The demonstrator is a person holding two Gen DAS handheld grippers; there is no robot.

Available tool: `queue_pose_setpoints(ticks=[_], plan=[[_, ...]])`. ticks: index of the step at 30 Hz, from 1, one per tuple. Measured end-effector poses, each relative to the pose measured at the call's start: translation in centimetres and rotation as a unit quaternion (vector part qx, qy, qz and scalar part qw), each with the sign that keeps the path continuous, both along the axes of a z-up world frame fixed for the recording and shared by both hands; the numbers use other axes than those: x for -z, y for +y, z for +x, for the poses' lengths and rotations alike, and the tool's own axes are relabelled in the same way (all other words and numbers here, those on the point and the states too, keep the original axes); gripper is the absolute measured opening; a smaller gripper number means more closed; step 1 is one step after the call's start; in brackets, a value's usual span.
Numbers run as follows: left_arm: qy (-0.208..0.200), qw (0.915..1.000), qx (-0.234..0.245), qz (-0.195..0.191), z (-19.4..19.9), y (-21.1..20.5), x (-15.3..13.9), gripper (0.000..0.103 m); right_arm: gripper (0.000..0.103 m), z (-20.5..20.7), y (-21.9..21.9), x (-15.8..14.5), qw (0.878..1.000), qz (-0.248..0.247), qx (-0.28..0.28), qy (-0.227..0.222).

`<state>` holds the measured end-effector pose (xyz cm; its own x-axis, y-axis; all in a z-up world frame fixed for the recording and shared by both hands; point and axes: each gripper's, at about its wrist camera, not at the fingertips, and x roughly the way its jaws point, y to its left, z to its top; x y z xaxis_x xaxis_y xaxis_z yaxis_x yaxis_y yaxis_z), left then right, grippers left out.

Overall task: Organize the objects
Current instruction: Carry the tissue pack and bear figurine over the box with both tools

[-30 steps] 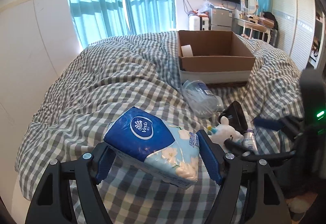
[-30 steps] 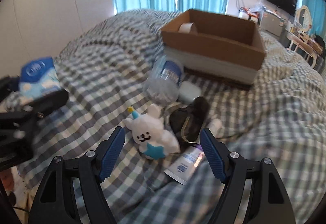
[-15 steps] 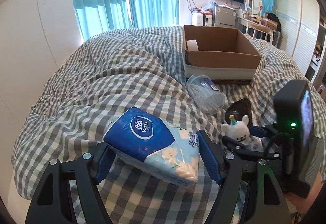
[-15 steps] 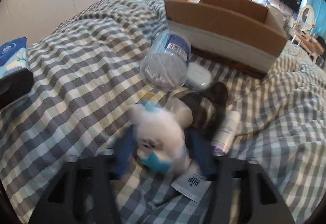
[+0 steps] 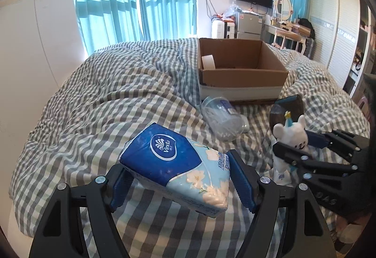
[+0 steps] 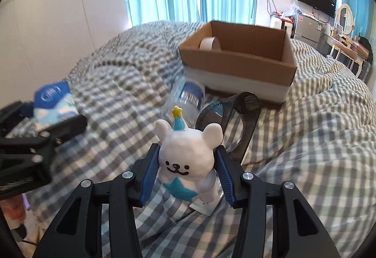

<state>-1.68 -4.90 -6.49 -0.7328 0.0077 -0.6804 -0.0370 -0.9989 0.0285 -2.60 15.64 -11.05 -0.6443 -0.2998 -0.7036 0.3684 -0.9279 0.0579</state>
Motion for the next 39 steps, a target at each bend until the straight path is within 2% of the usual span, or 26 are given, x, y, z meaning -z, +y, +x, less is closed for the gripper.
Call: queue_pose_setpoints(ticks=[5,8,12,20,24,28,31,34,36,39], plan=[[0.005,0.9997,0.004,0.021,-2.0,0.0,-1.4,0.077,0.047,-1.2,0.1,-3.1,1.000,-0.010,-0.005,0.023],[0.010,0.9993,0.010,0.036,-4.0,0.1,-2.8,0.077,0.047,-2.1,0.0,-5.5,0.998,-0.005,-0.016,0.057],[0.034,0.9991,0.015,0.022,-6.5,0.6,-5.2,0.077,0.047,-4.1,0.1,-8.9,0.996,0.000,-0.018,0.085],[0.055,0.9980,0.019,0.023,-12.7,0.6,-9.2,0.077,0.047,-9.5,1.0,-12.7,0.994,-0.004,-0.023,0.111],[0.065,0.9975,0.026,0.011,-16.1,1.1,-10.7,0.077,0.047,-12.5,1.6,-14.0,0.993,-0.006,-0.018,0.113],[0.062,0.9971,0.040,0.017,-20.1,2.3,-11.8,0.077,0.047,-15.9,2.5,-15.3,0.994,0.006,-0.006,0.112],[0.057,0.9965,0.057,0.019,-23.1,3.9,-11.7,0.077,0.047,-19.1,3.2,-15.9,0.994,0.007,0.005,0.105],[0.040,0.9957,0.074,0.039,-26.3,5.0,-10.8,0.077,0.047,-22.7,3.8,-15.5,0.996,0.010,0.010,0.092],[0.029,0.9946,0.084,0.054,-28.2,6.0,-9.7,0.077,0.047,-25.1,4.5,-14.6,0.997,0.005,0.017,0.079],[0.013,0.9942,0.086,0.063,-30.7,6.9,-7.0,0.077,0.047,-28.2,6.2,-12.3,0.997,-0.034,0.033,0.053]])
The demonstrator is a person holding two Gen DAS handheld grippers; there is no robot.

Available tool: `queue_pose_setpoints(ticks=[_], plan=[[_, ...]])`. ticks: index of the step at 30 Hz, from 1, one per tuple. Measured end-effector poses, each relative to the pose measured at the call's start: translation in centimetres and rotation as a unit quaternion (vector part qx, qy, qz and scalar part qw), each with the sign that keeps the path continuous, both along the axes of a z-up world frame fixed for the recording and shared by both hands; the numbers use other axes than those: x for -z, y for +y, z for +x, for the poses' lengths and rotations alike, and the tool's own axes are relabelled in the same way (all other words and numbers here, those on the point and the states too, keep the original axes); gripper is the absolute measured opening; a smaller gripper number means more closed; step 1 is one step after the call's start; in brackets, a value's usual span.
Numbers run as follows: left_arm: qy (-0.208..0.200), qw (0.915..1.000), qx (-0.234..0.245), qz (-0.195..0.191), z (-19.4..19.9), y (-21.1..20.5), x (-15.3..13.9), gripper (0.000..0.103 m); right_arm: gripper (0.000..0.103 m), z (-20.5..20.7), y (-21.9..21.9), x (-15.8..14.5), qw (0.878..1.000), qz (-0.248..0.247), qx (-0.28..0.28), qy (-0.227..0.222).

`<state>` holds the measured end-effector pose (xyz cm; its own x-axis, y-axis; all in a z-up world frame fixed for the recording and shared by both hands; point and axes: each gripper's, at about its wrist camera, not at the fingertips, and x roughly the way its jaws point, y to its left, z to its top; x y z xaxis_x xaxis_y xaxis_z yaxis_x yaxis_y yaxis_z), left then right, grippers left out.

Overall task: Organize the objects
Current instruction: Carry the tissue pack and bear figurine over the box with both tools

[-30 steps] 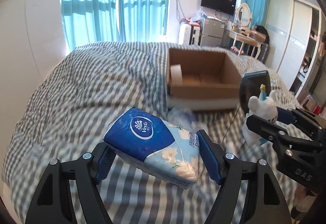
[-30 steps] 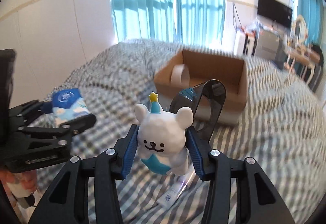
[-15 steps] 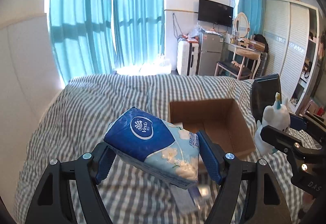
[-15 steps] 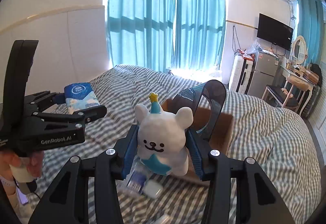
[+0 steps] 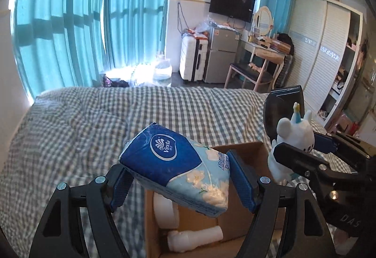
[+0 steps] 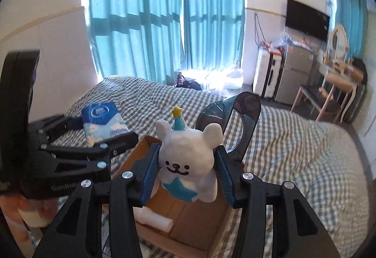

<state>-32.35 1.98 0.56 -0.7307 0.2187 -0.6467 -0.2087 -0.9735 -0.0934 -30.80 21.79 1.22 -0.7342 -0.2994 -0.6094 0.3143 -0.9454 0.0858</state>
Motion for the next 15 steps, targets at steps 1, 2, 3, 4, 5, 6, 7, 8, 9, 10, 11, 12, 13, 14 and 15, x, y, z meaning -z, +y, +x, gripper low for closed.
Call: queue_pose_setpoints(ticks=[1,2,3,4,5,6,7,8,9,10,11,12,13,14,15], plan=[[-0.004,1.0000,0.004,0.001,-0.5,0.2,0.9,0.077,0.047,-0.5,0.4,1.0,1.000,-0.006,0.000,-0.004],[-0.008,0.9999,0.010,0.003,-0.8,0.4,2.1,0.077,0.047,-0.6,0.7,2.1,1.000,-0.008,-0.001,-0.009],[-0.012,0.9997,0.020,0.001,-0.9,0.6,3.3,0.077,0.047,-1.1,0.9,3.4,1.000,-0.008,-0.001,-0.018],[-0.017,0.9994,0.031,-0.003,-1.1,0.8,4.4,0.077,0.047,-1.5,1.0,4.5,1.000,-0.007,-0.003,-0.028],[-0.021,0.9989,0.040,-0.011,-1.2,1.1,5.4,0.077,0.047,-1.9,1.1,5.5,0.999,-0.004,-0.007,-0.036],[-0.023,0.9986,0.042,-0.020,-1.5,1.4,6.0,0.077,0.047,-2.3,1.1,6.4,0.999,0.001,-0.010,-0.044],[-0.027,0.9983,0.043,-0.029,-1.5,1.5,6.6,0.077,0.047,-2.4,1.2,6.9,0.999,0.003,-0.012,-0.045],[-0.031,0.9976,0.047,-0.040,-1.5,1.8,7.3,0.077,0.047,-2.6,1.1,7.2,0.999,0.005,-0.017,-0.048],[-0.032,0.9972,0.051,-0.045,-1.4,2.1,7.6,0.077,0.047,-2.5,1.1,7.6,0.999,0.005,-0.021,-0.050],[-0.032,0.9967,0.055,-0.050,-1.3,2.4,7.9,0.077,0.047,-2.5,1.0,7.9,0.998,0.005,-0.025,-0.053],[-0.032,0.9963,0.059,-0.053,-1.3,2.6,8.0,0.077,0.047,-2.5,0.8,8.1,0.998,0.010,-0.026,-0.053],[-0.033,0.9962,0.062,-0.051,-1.2,2.6,8.0,0.077,0.047,-2.4,0.6,8.2,0.998,0.016,-0.026,-0.051],[-0.035,0.9962,0.063,-0.048,-1.1,2.6,8.2,0.077,0.047,-2.3,0.4,8.3,0.998,0.020,-0.027,-0.051],[-0.038,0.9962,0.065,-0.044,-1.0,2.5,8.3,0.077,0.047,-2.2,0.4,8.4,0.998,0.020,-0.027,-0.052],[-0.040,0.9961,0.067,-0.041,-0.9,2.4,8.4,0.077,0.047,-2.1,0.5,8.5,0.998,0.015,-0.026,-0.056]])
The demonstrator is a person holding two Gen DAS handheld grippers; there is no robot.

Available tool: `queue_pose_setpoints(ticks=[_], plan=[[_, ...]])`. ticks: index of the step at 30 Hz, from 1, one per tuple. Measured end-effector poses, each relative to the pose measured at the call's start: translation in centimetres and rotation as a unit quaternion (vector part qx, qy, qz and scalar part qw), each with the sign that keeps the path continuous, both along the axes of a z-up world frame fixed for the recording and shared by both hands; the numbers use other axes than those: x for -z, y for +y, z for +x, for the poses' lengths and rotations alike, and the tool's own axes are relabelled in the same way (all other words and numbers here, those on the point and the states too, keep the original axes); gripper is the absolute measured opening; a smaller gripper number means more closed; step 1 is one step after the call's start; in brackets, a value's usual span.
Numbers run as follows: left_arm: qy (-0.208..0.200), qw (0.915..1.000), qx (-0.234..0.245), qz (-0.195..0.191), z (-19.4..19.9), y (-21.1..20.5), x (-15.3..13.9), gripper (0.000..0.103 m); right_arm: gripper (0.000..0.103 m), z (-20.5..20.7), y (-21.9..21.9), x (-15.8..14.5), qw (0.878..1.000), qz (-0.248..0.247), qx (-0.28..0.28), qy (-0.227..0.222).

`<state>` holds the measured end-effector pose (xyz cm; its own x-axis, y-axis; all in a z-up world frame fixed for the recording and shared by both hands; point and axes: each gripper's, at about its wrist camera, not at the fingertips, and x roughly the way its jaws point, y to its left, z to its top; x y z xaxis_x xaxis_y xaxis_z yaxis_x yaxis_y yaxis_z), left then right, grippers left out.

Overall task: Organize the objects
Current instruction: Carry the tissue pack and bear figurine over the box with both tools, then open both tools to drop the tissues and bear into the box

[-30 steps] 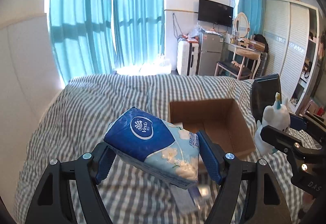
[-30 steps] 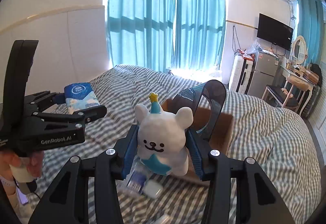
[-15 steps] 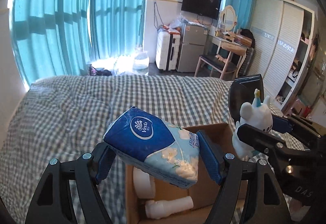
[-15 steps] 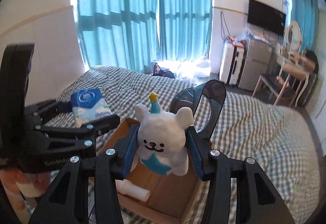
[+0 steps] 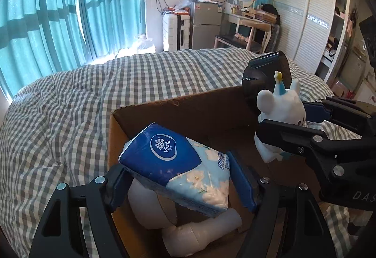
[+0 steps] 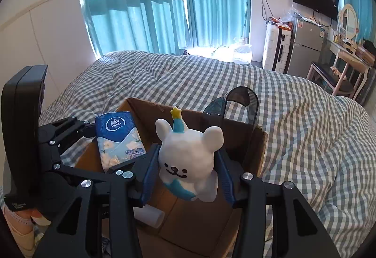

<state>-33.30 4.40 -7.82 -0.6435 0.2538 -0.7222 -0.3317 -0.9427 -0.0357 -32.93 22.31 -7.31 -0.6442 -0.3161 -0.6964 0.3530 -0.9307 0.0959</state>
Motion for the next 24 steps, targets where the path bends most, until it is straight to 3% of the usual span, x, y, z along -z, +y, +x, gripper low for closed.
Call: queue_pose_setpoints(ticks=[9,15,17,24], plan=[[0.002,0.9995,0.024,-0.023,1.6,1.0,1.0,0.078,0.046,1.7,-0.1,1.8,1.000,-0.003,0.002,-0.024],[-0.003,0.9993,0.027,-0.027,2.0,1.4,1.6,0.087,0.049,2.1,0.6,2.3,0.999,-0.013,0.014,-0.030],[-0.001,0.9994,0.021,-0.026,2.4,1.3,1.5,0.095,0.054,2.5,0.8,1.7,0.999,-0.019,0.014,-0.024],[0.016,0.9996,0.002,-0.021,5.0,0.6,-0.2,0.098,0.064,5.4,1.7,-1.2,0.998,-0.038,0.039,0.019]])
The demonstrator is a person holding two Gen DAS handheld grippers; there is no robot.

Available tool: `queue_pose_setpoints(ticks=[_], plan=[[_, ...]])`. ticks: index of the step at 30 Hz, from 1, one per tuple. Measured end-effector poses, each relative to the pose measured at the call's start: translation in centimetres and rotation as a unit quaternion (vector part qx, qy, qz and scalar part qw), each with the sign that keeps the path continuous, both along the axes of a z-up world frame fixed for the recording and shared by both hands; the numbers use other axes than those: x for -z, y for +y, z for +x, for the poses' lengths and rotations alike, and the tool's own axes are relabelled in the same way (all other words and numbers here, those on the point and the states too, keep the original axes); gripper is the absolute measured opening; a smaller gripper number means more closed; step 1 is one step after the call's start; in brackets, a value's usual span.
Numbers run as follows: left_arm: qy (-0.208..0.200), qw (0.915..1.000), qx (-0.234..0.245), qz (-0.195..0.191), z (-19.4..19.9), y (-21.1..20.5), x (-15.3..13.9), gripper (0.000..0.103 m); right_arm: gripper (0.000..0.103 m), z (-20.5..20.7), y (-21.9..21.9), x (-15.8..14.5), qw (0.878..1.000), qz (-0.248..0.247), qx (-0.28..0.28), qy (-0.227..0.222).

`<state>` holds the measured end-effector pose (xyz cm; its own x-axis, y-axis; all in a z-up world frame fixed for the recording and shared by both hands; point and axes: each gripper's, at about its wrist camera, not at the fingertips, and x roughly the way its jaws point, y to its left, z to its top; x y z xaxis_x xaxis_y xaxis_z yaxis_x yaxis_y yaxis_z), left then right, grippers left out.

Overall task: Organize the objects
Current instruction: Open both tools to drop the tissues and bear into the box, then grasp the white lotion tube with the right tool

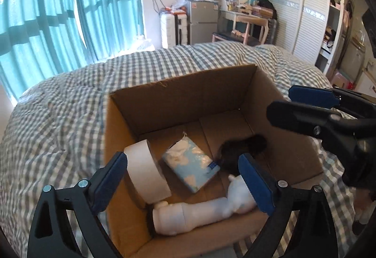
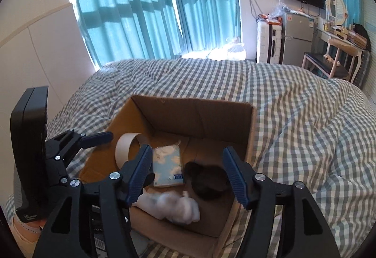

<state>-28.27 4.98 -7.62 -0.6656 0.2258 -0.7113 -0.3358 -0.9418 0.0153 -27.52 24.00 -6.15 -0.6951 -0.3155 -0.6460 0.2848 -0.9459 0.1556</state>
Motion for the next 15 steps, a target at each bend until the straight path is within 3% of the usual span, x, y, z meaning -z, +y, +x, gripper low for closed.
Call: queue_pose_setpoints(ticks=[8,13,15], plan=[[0.026,0.9961,-0.083,0.007,5.1,-3.1,-2.3,0.099,0.064,6.8,0.2,-2.0,0.998,0.007,0.045,0.035],[-0.003,0.9925,-0.106,0.060,8.1,-5.5,-3.5,0.099,0.064,10.4,0.6,-1.1,0.999,0.001,0.053,0.006],[-0.010,0.9919,-0.114,0.056,9.6,-6.2,-3.3,0.099,0.064,11.9,0.4,-0.5,0.998,0.012,0.053,-0.006]])
